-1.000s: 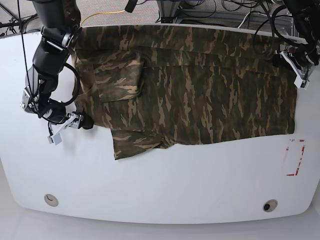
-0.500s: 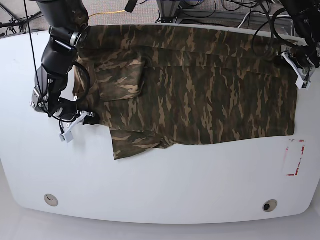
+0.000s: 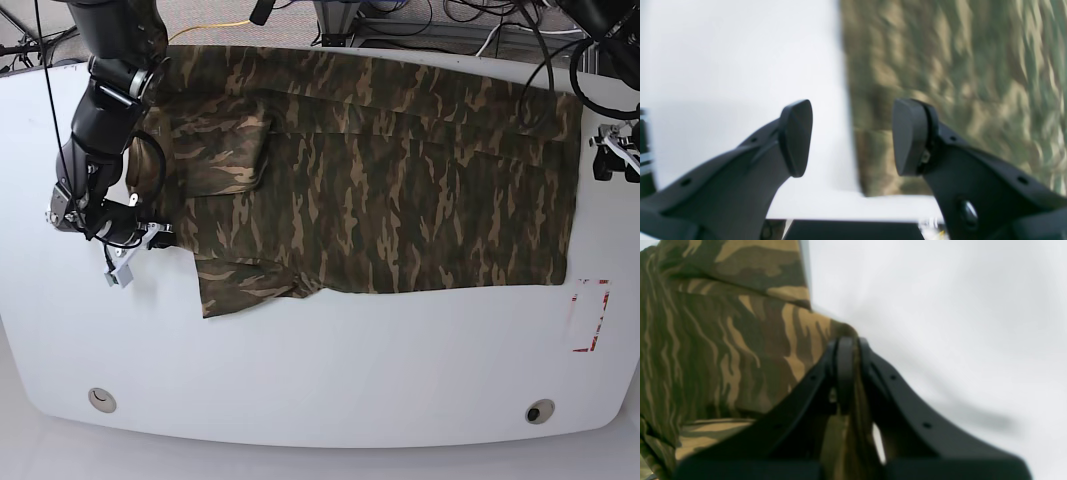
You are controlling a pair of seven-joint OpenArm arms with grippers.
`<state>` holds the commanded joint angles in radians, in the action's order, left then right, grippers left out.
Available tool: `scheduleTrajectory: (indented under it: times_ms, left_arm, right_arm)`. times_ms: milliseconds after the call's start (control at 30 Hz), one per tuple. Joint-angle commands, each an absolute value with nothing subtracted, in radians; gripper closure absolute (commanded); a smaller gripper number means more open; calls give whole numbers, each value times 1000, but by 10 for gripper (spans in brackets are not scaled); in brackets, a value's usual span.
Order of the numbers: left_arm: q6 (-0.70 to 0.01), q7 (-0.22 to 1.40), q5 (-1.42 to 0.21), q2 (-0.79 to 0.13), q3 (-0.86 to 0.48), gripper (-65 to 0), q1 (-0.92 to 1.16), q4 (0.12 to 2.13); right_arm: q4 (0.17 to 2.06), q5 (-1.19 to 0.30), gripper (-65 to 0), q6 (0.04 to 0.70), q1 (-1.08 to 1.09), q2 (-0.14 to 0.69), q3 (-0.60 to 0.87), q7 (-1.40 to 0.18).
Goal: Fold the T-shirt properly
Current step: 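Move the right gripper along the shirt side and grasp the hem corner, then move the left gripper to the opposite hem corner and grasp it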
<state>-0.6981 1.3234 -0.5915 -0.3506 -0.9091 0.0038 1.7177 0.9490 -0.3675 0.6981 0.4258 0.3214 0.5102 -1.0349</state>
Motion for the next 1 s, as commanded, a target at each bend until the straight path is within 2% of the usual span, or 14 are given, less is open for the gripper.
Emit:
scheduleTrajectory:
  times_ms: [167, 333, 633, 833, 1000]
  left_arm:
    - [-698, 1233, -483, -352, -905, -364, -127, 1531]
    - [-698, 1116, -383, -358, -848, -443, -265, 1287]
    - [-698, 858, -262, -358, -809, -447, -438, 868]
    - [-698, 771, -232, -374, -789, -447, -489, 722]
    - [-698, 766, -237, -369, -740, -446, -495, 696]
  right_arm:
    - [949, -369, 0, 698, 424, 329, 510, -1035]
    - [949, -369, 0, 698, 424, 325, 510, -1035]
    - [949, -372, 0, 698, 424, 323, 513, -1035]
    - [947, -412, 0, 698, 424, 328, 513, -1035]
    - [947, -412, 0, 698, 424, 329, 516, -1035]
